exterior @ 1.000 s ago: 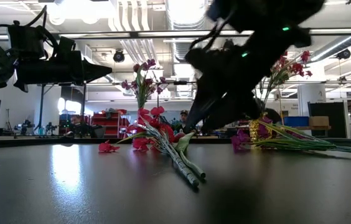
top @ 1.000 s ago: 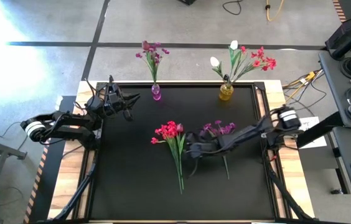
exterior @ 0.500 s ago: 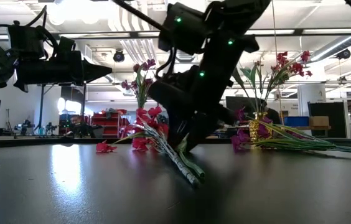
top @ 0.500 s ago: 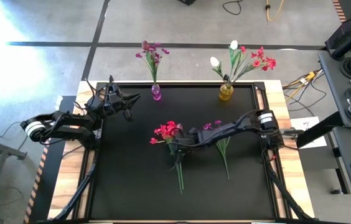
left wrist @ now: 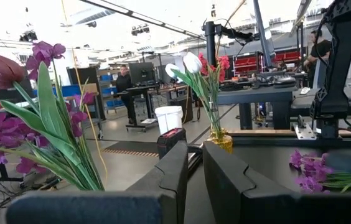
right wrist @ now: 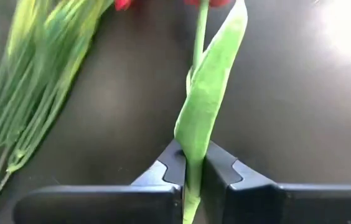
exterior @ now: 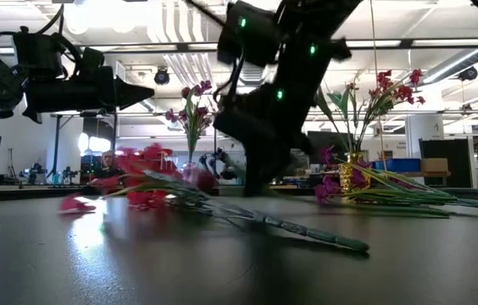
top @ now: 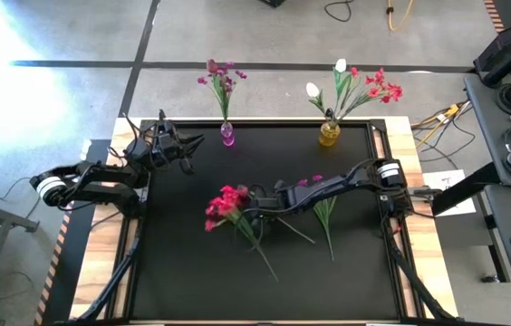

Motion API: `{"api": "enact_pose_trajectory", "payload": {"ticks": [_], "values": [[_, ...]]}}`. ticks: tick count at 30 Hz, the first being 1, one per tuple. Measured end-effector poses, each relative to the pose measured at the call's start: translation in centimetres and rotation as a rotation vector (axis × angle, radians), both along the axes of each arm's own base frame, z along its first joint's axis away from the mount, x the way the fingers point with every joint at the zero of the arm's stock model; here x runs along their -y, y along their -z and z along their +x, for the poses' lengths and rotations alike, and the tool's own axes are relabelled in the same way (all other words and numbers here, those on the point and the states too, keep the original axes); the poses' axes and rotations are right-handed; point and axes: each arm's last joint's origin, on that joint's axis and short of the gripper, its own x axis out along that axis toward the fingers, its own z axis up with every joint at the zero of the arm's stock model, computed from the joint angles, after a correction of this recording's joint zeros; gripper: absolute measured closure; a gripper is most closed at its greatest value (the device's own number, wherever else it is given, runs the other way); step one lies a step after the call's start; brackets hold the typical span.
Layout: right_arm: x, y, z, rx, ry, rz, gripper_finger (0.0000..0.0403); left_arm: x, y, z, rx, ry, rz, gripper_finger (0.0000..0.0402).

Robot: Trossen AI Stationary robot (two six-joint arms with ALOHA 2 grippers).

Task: Sort flowers into vase by color
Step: Put the purple flower into the purple vase

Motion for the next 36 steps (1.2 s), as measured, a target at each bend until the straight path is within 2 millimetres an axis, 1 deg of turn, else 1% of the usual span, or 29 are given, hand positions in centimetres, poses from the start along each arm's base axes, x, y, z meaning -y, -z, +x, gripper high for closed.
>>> {"api": "enact_pose_trajectory", "payload": {"ticks": [3, 7, 10, 13, 15, 18, 22, 24, 26, 29, 32, 36], "values": [[0.4, -2.1, -0.6, 0.008, 0.002, -0.053, 0.0387, -0.3, -0.4, 0.3, 0.001, 0.000, 0.003, 0.0365], [1.0, -4.9, -1.2, 0.061, 0.004, -0.118, 0.0389, -0.7, -0.7, 0.6, -0.008, -0.002, 0.002, 0.0365], [1.6, -7.1, -1.4, 0.140, 0.015, -0.204, 0.0389, -0.8, -0.8, 0.7, -0.014, -0.003, 0.001, 0.0365], [1.9, -8.5, -1.1, 0.220, 0.023, -0.307, 0.0390, -0.9, -0.8, 0.7, -0.011, -0.014, 0.002, 0.0365], [2.0, -8.9, -0.8, 0.269, 0.010, -0.358, 0.0390, -0.9, -0.7, 0.6, -0.008, -0.014, -0.013, 0.0365], [2.0, -9.4, 0.1, 0.391, -0.034, -0.427, 0.0390, -0.8, -0.8, 0.6, 0.003, 0.016, -0.031, 0.0371], [2.1, -10.3, 0.9, 0.562, -0.094, -0.540, 0.0390, -0.5, -1.1, 0.9, -0.007, 0.184, -0.028, 0.0396], [2.3, -11.0, 1.2, 0.630, -0.122, -0.600, 0.0390, -0.3, -1.3, 1.1, -0.018, 0.288, -0.021, 0.0398], [2.6, -11.7, 1.4, 0.691, -0.148, -0.645, 0.0390, -0.4, -1.7, 1.3, -0.012, 0.353, -0.040, 0.0391], [2.9, -12.5, 1.6, 0.761, -0.200, -0.672, 0.0390, -0.4, -2.1, 1.6, -0.004, 0.401, -0.076, 0.0372], [3.3, -13.0, 1.7, 0.821, -0.256, -0.684, 0.0390, -0.3, -2.2, 2.1, -0.005, 0.445, -0.095, 0.0345], [3.8, -13.6, 1.8, 0.901, -0.298, -0.673, 0.0390, 0.1, -2.3, 3.3, -0.019, 0.517, -0.093, 0.0307]]}}
